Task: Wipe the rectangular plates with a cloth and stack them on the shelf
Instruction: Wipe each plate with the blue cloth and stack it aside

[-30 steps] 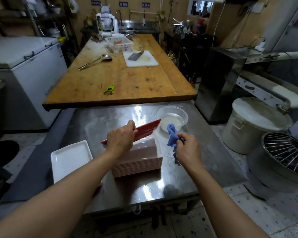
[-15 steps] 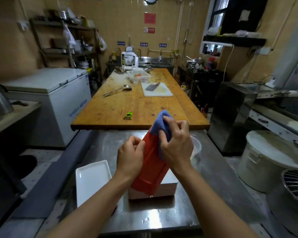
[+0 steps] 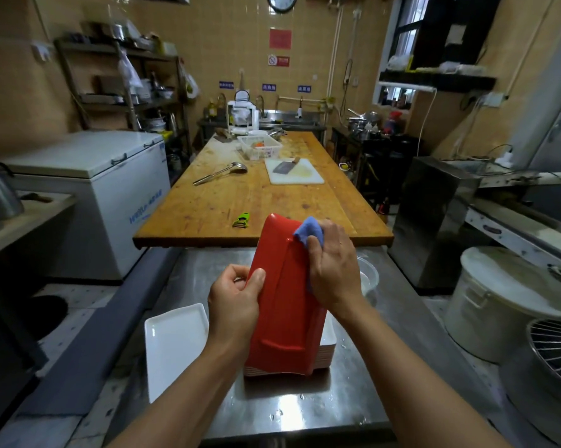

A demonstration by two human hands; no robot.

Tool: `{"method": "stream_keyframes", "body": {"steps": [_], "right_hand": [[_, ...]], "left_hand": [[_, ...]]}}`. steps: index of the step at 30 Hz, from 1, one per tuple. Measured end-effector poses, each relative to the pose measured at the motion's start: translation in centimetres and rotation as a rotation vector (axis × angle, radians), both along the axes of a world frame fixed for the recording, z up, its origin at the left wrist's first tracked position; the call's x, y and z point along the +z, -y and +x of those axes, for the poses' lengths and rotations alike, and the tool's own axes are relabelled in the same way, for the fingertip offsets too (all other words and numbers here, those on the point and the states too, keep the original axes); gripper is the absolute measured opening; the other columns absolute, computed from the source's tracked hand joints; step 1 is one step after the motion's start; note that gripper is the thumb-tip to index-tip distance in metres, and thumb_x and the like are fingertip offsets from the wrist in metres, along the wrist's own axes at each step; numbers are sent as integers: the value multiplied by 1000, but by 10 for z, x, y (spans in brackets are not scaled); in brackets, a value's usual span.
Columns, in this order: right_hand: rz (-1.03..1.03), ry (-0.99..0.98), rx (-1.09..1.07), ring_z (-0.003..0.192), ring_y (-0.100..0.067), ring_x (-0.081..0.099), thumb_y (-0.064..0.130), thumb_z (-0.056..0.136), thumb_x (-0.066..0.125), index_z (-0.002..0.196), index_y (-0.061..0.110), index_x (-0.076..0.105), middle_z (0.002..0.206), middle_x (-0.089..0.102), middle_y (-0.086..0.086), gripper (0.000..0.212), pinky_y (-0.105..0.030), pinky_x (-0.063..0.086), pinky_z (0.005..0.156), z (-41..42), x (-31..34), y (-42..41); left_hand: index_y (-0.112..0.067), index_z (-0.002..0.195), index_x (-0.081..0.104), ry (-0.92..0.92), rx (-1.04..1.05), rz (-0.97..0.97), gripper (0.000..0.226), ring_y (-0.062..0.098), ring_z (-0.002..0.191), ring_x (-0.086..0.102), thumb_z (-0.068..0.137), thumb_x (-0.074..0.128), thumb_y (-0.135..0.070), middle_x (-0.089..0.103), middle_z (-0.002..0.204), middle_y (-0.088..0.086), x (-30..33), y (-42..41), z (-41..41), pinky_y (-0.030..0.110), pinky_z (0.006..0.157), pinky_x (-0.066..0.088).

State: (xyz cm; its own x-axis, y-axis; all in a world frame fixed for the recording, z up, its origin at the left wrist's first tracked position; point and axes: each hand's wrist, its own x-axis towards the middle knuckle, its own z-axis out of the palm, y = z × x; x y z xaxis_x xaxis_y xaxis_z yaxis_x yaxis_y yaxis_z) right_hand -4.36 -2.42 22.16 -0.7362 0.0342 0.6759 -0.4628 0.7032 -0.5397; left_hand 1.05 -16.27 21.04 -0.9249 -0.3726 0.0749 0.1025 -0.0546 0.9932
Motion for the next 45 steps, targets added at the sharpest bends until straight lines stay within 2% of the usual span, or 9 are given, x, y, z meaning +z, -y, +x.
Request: {"method": "stream_keyframes", "body": {"steps": [5, 10, 18, 25, 30, 34, 38, 41, 45], "right_hand": [[-229, 117, 6, 96, -13, 47, 28, 98, 40, 112, 12, 50, 107, 45, 1, 24, -32, 42, 82, 0, 5, -1], [-244, 189, -36, 109, -25, 50, 27, 98, 43, 135, 11, 35, 131, 40, -8, 41, -39, 45, 83, 12, -1, 11], [-290, 267, -86, 101, -17, 54, 44, 85, 43, 129, 23, 39, 117, 49, 1, 49, -45, 50, 81, 54, -27, 19], [-809, 459, 148, 66, -10, 68, 7, 70, 78, 102, 16, 54, 83, 68, -6, 41, -28, 57, 61, 41, 5, -11], [-827, 485, 157, 58, -8, 66, -1, 68, 77, 95, 10, 55, 77, 66, -6, 37, -27, 55, 55, 32, 7, -27], [-743, 481, 175, 56, -4, 62, -2, 60, 81, 87, 9, 58, 77, 63, -5, 38, -20, 49, 51, 21, 11, -42], [-769, 576, 265, 66, -19, 62, 4, 54, 80, 85, 9, 60, 81, 63, -11, 36, -32, 52, 62, 18, 9, -52], [-810, 610, 364, 62, -17, 62, 9, 52, 73, 83, 9, 60, 77, 63, -9, 35, -30, 53, 59, 20, 14, -59], [-827, 660, 485, 62, -19, 62, 9, 48, 76, 86, 7, 59, 77, 63, -10, 42, -30, 54, 58, 19, 21, -72]], "left_hand": [[-12, 78, 56, -14, 14, 96, 14, 18, 57, 62, 90, 60, -13, 66, 59, 2, 6, -4, 6, 39, 65, 54], [-13, 76, 56, 21, 77, 214, 14, 20, 63, 61, 90, 60, -14, 64, 68, 7, 17, -9, -3, 45, 74, 55], [-19, 84, 57, 22, 147, 423, 10, 21, 76, 64, 92, 58, -23, 66, 83, 3, 35, -6, -20, 37, 70, 54], [-19, 91, 53, 116, -27, 525, 13, 21, 77, 64, 98, 47, -27, 65, 88, 5, 20, -7, -33, 37, 65, 51], [-14, 106, 50, 208, -217, 224, 15, 20, 83, 63, 98, 48, -26, 62, 102, 9, 16, 10, -34, 38, 75, 50], [-19, 135, 31, 91, -80, -267, 65, 20, 110, 54, 84, 66, -38, 47, 130, 5, 23, 34, -45, 37, 91, 44], [-18, 145, 28, 43, -140, -668, 88, 24, 132, 36, 75, 72, -46, 28, 147, 8, 50, 39, -64, 43, 104, 37], [-16, 141, 35, 96, -378, -647, 80, 20, 121, 48, 75, 73, -41, 43, 141, 7, 63, 41, -71, 34, 93, 44], [-15, 111, 59, 109, -608, -461, 44, 13, 81, 70, 72, 75, -29, 69, 103, 6, 72, 49, -69, 22, 65, 54]]}}
